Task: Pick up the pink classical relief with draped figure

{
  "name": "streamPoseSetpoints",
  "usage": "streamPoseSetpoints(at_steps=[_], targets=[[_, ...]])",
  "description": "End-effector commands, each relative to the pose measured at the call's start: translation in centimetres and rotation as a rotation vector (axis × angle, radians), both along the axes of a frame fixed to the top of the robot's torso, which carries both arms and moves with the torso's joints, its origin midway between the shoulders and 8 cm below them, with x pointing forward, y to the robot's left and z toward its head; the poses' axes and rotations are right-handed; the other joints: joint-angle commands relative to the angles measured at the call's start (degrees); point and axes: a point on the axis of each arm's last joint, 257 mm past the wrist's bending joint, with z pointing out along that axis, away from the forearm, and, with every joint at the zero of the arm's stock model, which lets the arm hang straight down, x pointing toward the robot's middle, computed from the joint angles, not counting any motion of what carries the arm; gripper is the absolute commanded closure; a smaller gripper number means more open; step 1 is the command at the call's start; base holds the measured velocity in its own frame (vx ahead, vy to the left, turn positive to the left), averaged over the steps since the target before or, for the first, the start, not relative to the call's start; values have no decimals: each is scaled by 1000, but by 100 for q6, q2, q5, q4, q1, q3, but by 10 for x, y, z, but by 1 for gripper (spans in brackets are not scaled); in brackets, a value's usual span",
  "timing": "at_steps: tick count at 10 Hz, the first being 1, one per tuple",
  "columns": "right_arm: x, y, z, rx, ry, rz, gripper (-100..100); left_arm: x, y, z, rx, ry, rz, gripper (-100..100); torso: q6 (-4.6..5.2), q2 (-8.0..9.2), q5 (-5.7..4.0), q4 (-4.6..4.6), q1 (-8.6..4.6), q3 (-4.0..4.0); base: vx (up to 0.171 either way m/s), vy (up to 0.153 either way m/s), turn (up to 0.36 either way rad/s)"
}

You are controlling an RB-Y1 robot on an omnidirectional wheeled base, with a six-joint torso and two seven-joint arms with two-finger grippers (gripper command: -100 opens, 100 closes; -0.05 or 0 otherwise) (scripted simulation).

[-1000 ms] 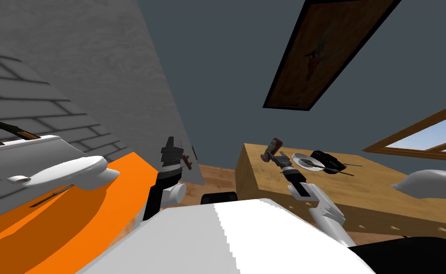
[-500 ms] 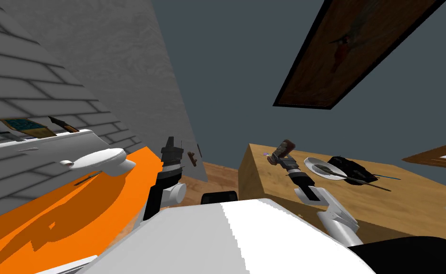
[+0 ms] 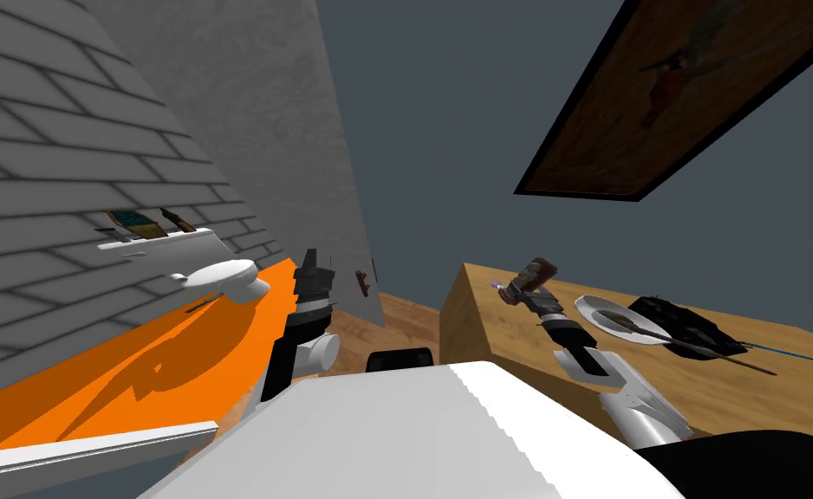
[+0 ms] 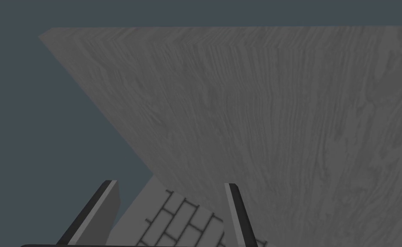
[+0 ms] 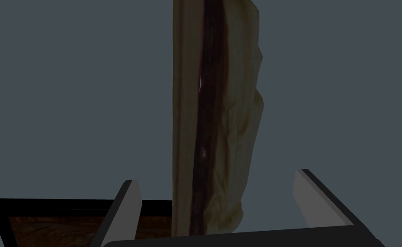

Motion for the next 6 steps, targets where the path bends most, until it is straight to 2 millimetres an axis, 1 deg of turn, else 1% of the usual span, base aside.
streamPoseSetpoints(at_steps=[1,2,3,4,5,6], targets=[[-8,-15,-4,2,7,-23,-100,0,0,0,0,0,0,0,0,0,0,0,0,0,-36,41,183],[-12,-19,-11,9,18,-34,-100,0,0,0,0,0,0,0,8,0,0,0,-1,0,-11,18,-18],[-20,-36,6,-10,-9,-47,-100,0,0,0,0,0,0,0,9,-5,-2,-1,-9,-3,-30,47,237],[-30,-46,-10,10,19,-77,-100,0,0,0,0,0,0,0,1,-4,-1,-1,-2,-2,-38,47,215],[-39,-64,7,-10,-10,-94,-100,0,0,0,0,0,0,0,7,0,-1,0,0,0,-51,69,319],[-46,-71,-4,4,10,-116,-100,0,0,0,0,0,0,0,2,4,2,1,7,2,-41,55,135]])
